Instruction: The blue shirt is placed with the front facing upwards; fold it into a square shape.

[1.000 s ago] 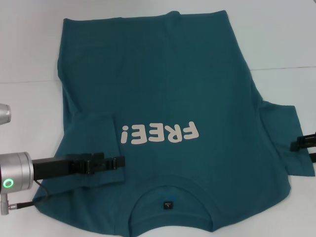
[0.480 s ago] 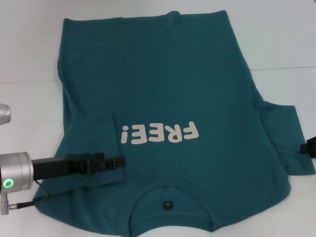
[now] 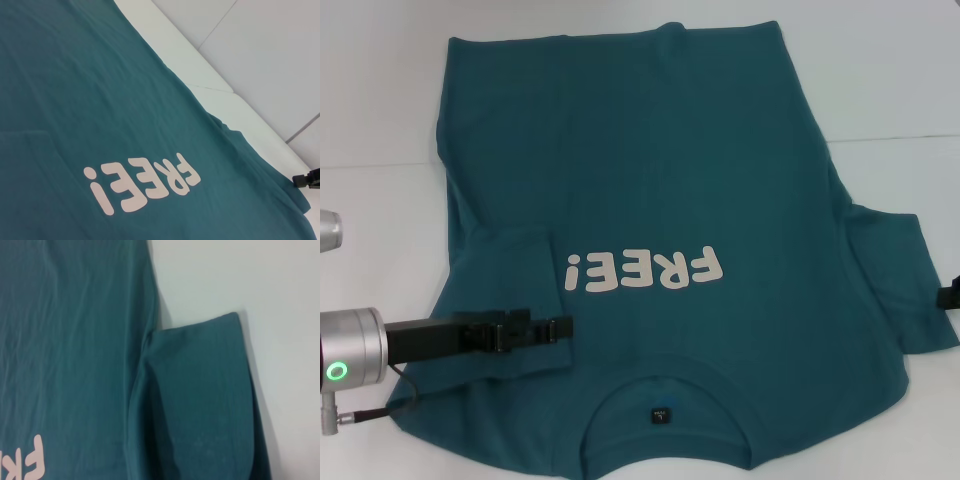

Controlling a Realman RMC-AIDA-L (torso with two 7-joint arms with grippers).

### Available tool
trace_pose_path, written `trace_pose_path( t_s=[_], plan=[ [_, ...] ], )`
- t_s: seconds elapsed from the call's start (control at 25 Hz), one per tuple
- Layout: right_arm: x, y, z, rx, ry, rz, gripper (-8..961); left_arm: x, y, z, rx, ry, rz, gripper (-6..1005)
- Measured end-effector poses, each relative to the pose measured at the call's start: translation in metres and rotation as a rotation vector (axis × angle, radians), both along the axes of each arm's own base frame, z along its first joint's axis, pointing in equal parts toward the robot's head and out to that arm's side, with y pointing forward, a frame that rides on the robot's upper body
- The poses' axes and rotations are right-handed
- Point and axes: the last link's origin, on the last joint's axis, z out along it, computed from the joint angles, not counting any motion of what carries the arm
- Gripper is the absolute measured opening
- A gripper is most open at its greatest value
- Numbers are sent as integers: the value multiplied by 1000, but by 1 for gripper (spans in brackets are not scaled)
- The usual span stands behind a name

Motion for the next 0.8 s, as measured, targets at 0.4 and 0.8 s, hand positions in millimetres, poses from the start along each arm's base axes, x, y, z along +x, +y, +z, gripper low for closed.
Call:
trace_pose_path(
  t_s=[0.4,0.8],
  plan=[
    [5,1,21,53,-52,2,-1,-1,1,1,6,4,5,937],
    [4,11,41,106,-83,13,0,-3,1,2,7,6,10,937]
  ],
)
